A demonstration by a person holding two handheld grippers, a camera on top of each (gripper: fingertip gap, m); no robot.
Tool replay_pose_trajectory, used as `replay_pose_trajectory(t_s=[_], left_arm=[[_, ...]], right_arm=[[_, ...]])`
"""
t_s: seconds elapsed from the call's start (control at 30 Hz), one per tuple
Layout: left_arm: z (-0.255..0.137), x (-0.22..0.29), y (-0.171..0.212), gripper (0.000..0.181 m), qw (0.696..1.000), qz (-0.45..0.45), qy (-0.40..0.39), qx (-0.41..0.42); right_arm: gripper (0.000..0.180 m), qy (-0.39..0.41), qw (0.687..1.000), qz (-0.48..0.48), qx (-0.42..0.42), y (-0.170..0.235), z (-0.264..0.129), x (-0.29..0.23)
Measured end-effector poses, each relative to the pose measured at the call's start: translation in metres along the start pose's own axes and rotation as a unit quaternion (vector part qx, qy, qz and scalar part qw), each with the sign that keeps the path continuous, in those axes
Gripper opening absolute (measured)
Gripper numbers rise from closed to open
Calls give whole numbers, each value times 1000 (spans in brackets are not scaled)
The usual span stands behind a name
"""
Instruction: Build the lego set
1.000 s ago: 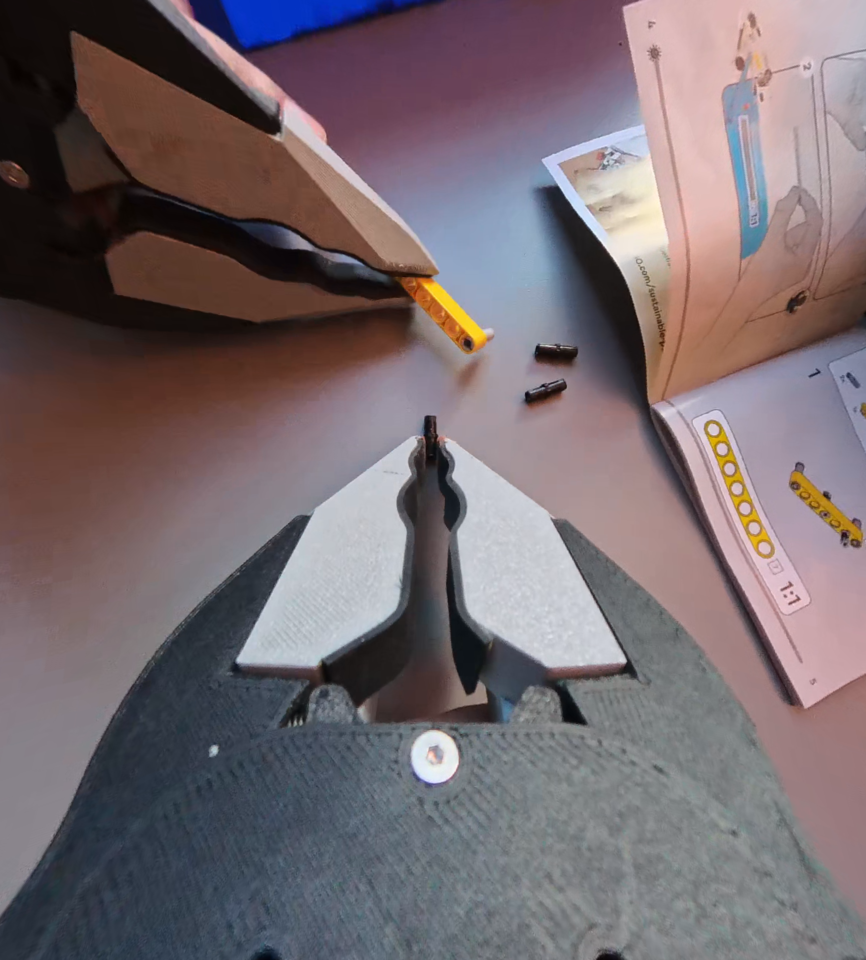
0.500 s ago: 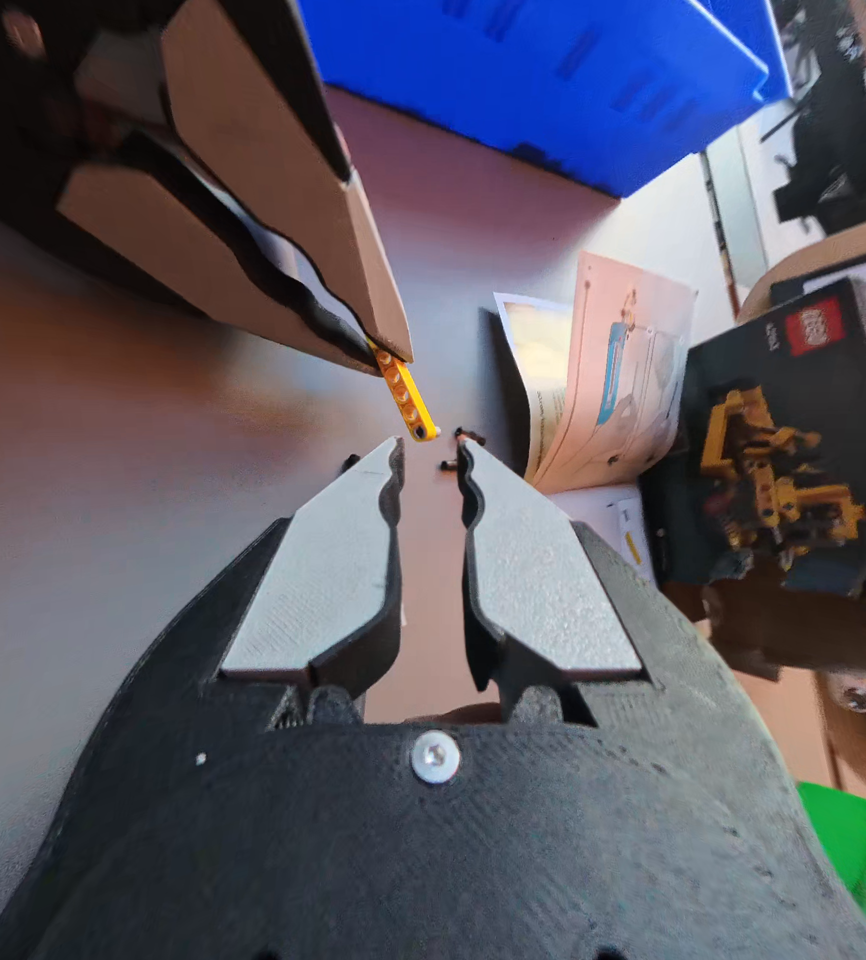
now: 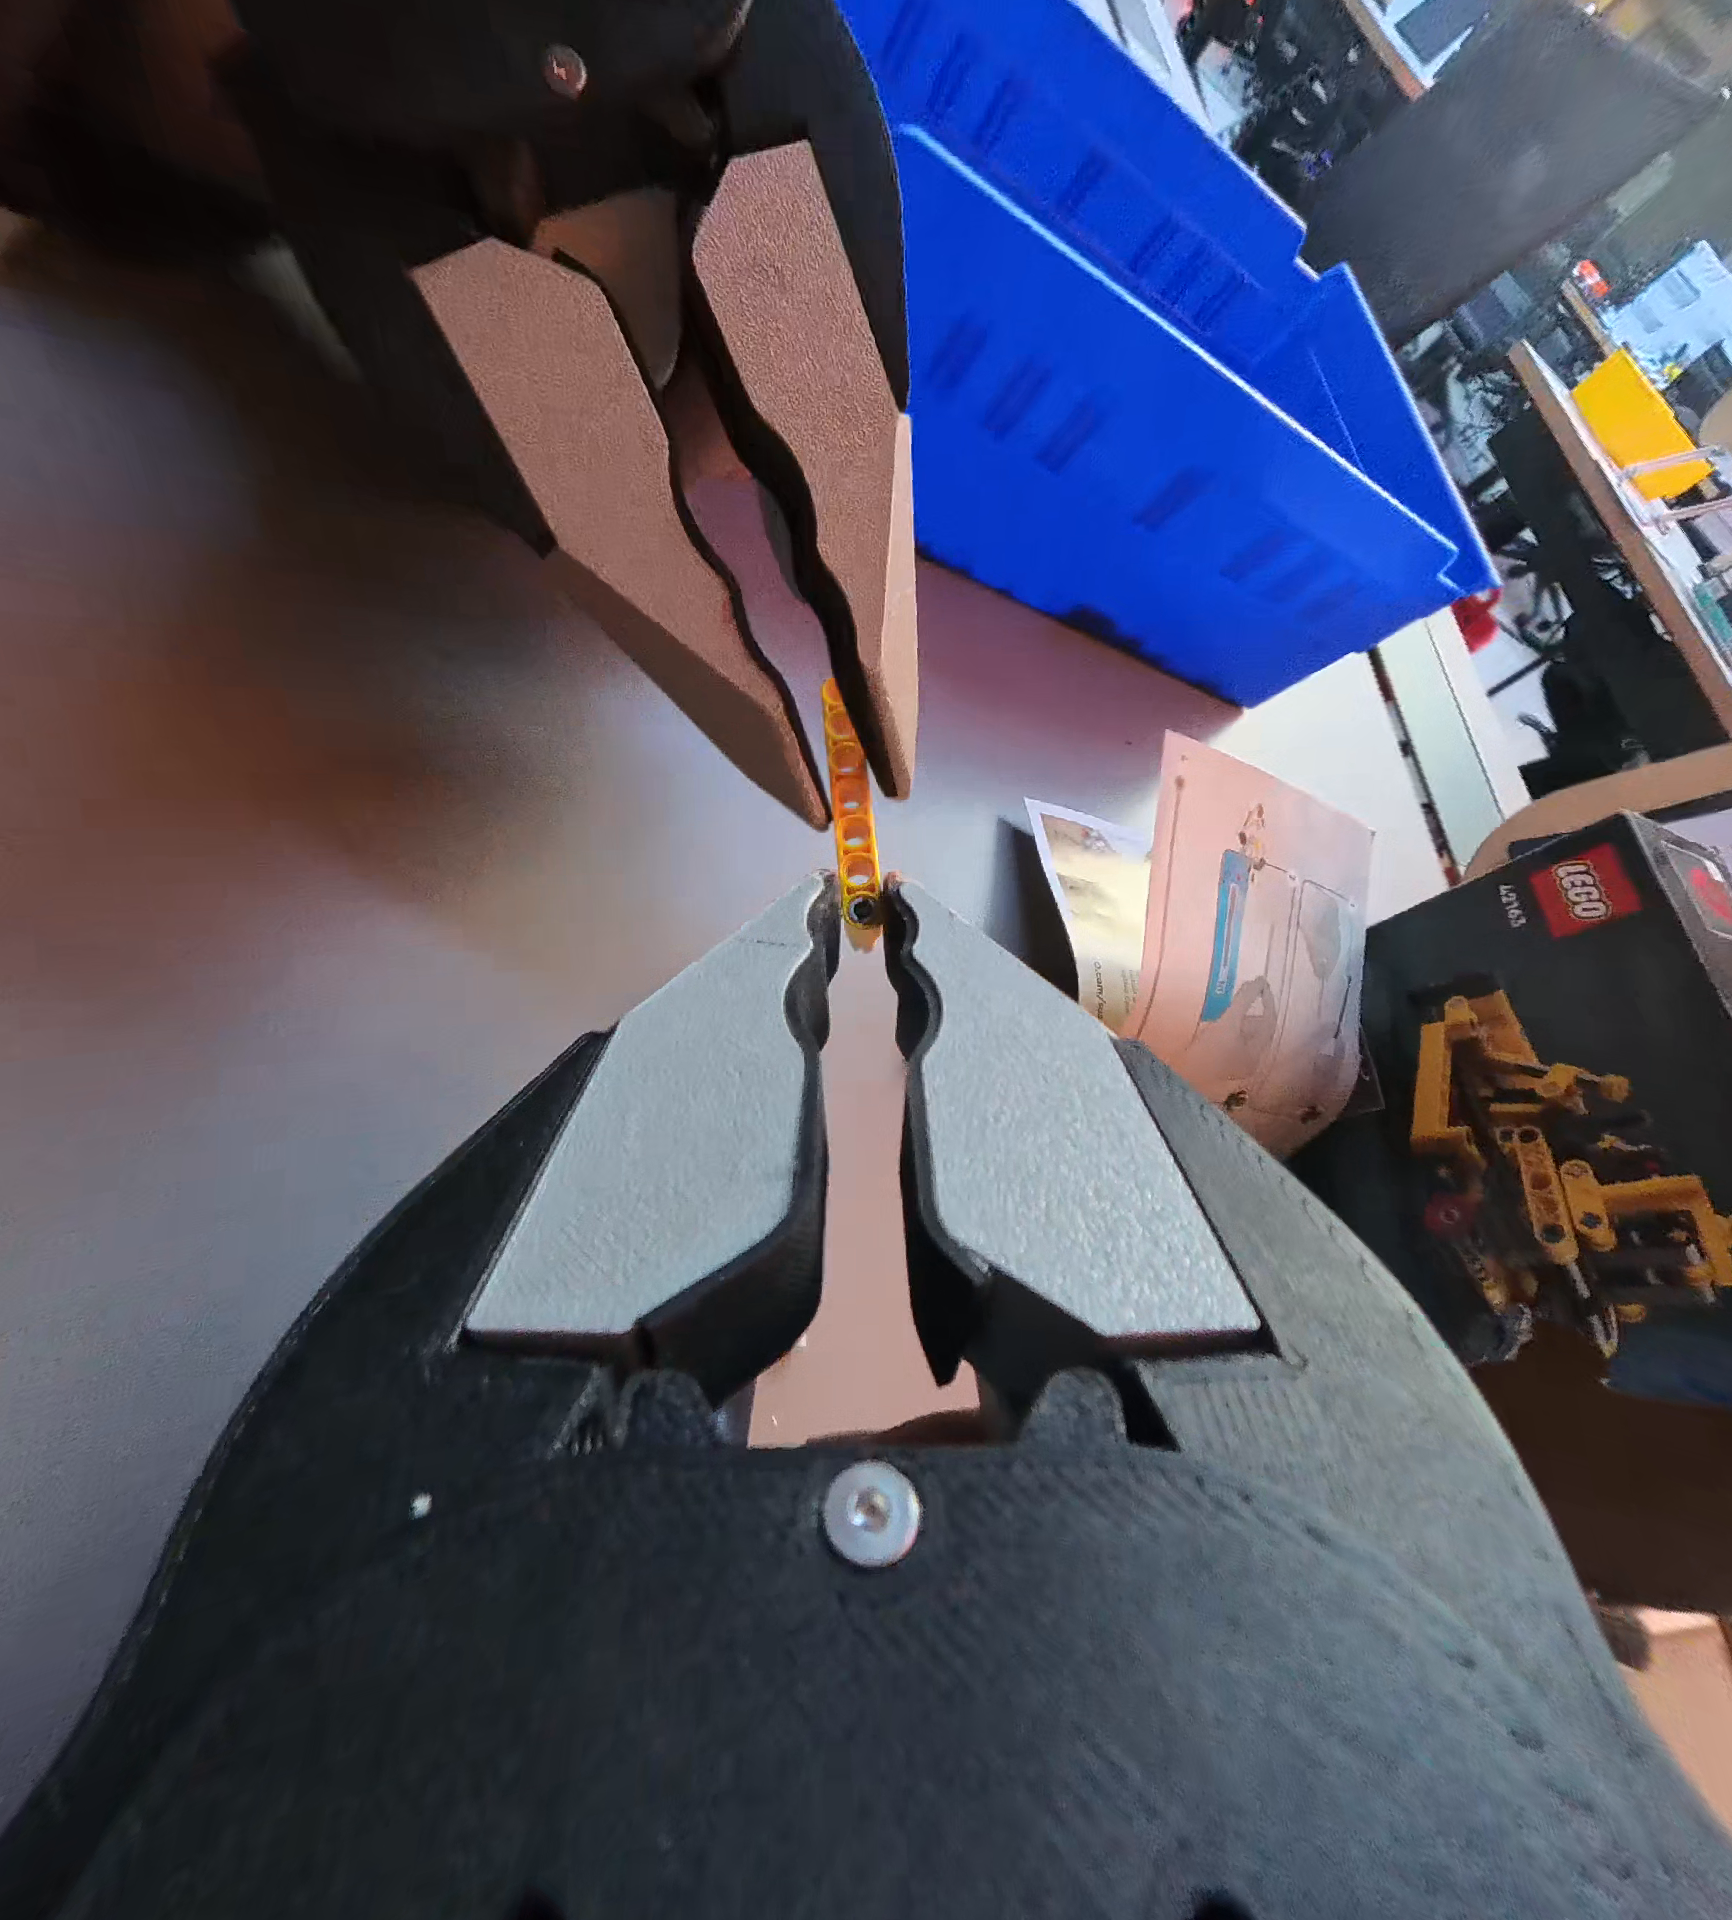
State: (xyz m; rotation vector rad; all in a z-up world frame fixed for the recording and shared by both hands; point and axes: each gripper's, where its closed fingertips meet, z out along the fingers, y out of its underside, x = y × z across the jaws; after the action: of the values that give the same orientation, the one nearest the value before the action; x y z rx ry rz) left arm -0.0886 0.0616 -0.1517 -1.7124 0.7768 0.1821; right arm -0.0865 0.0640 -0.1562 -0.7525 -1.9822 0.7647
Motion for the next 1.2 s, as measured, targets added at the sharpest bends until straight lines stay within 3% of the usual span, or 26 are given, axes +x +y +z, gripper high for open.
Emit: replay_pose_trajectory(t_s=[0.03,0.13,0.23,0.53,0.7,1.07,1.2], left_arm=[[0,-1,1,9,1000,-2,3,-1],[-2,2,0,11,1000,4,20,10],[-1,2,3,27,999,-4,33,2],[-11,13,-22,8,989,-63,109,83],[-15,15,-29,6,983,-73,126,110],[-15,14,-32,6,981,-84,129,117],[-9,13,-20,5,991,-36,99,77]], right_arm=[[5,-4,1000,4,6,0,-2,0],[5,-17,1000,4,19,-1,-4,-3],[5,-28,999,2,43,-8,-9,-7],[5,-46,995,5,87,-23,-19,-11],[5,-52,992,21,112,-30,-23,-11],[6,-59,991,41,110,-29,-19,-11],[6,-66,992,81,68,-16,-10,-9]])
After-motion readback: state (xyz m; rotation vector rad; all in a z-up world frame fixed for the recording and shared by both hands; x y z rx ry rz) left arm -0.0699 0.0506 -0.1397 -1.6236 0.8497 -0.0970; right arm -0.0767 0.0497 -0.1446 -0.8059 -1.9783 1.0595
